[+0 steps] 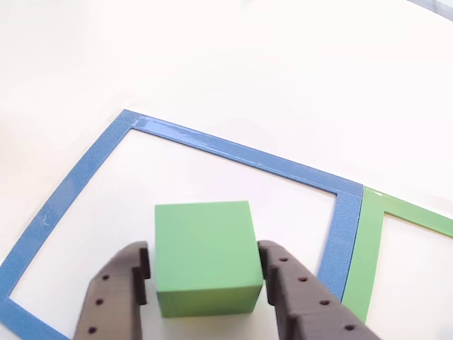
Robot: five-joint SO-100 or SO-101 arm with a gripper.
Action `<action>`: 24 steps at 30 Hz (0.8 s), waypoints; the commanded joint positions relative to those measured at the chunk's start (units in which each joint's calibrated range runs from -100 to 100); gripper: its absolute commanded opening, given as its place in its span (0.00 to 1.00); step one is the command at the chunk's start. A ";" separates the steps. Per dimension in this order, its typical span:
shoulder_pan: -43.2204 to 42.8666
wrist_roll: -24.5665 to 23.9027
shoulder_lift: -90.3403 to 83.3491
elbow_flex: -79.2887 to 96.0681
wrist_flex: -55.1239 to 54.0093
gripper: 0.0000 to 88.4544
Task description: Tower of hanoi
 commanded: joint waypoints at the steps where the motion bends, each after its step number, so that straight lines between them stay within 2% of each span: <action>1: -0.57 0.18 -0.56 0.03 -2.30 0.28; 7: 0.29 0.18 -4.27 2.12 -3.11 0.30; 13: -0.09 0.18 -23.97 9.40 5.31 0.29; 17: 2.11 0.18 -43.03 11.94 22.96 0.21; 20: 4.32 0.18 -58.77 10.85 43.61 0.10; 24: 6.81 0.18 -72.58 4.76 67.98 0.04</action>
